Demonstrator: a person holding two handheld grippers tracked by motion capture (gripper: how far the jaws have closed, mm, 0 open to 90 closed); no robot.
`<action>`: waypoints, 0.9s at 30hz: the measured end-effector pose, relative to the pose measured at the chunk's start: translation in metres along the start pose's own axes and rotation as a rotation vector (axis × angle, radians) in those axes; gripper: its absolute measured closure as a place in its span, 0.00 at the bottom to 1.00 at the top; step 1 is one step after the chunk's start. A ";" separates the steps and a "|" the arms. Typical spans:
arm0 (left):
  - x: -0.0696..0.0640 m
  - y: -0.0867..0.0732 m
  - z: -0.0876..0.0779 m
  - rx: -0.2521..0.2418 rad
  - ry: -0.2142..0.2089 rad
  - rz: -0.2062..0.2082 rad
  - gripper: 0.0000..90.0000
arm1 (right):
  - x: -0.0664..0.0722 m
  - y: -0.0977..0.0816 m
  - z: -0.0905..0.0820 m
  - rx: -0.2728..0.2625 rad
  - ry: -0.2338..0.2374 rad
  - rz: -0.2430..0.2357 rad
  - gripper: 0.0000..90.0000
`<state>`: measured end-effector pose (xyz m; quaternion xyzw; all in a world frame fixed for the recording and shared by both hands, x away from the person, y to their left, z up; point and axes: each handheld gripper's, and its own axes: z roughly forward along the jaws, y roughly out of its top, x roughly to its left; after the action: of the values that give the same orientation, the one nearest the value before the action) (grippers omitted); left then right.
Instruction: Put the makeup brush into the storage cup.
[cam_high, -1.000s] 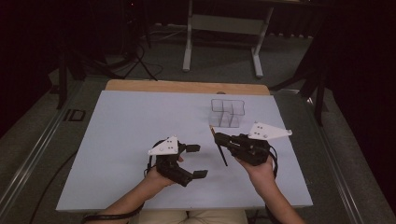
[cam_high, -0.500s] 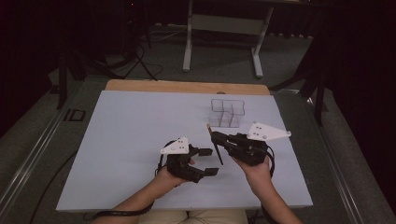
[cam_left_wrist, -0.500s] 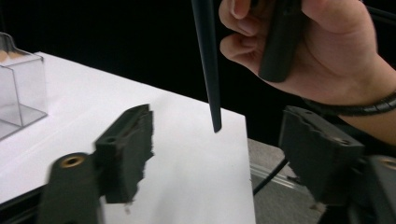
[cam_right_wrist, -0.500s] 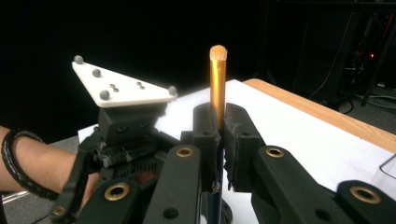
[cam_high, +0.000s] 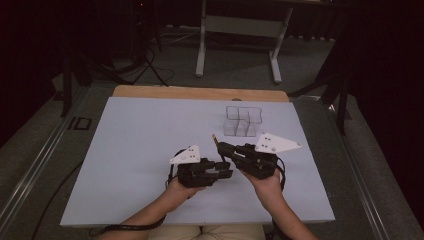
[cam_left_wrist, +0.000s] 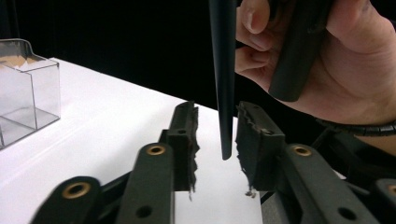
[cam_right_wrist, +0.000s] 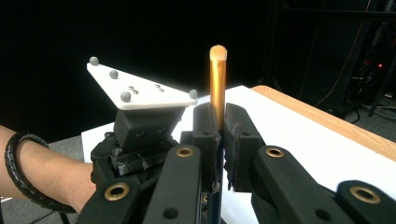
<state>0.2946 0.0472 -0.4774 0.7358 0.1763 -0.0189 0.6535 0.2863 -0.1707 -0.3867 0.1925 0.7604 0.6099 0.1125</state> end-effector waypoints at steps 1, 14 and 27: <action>0.000 0.000 0.000 0.004 -0.002 -0.001 0.81 | 0.000 0.000 0.001 -0.001 0.004 0.001 0.93; 0.004 -0.004 0.000 0.054 -0.009 -0.018 0.95 | 0.002 -0.006 0.001 0.014 -0.011 -0.020 0.93; 0.002 0.003 -0.007 0.128 -0.007 0.030 0.96 | 0.001 -0.008 -0.005 0.005 0.027 -0.010 0.93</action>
<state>0.2954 0.0543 -0.4744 0.7787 0.1613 -0.0230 0.6058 0.2821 -0.1757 -0.3931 0.1809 0.7643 0.6101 0.1046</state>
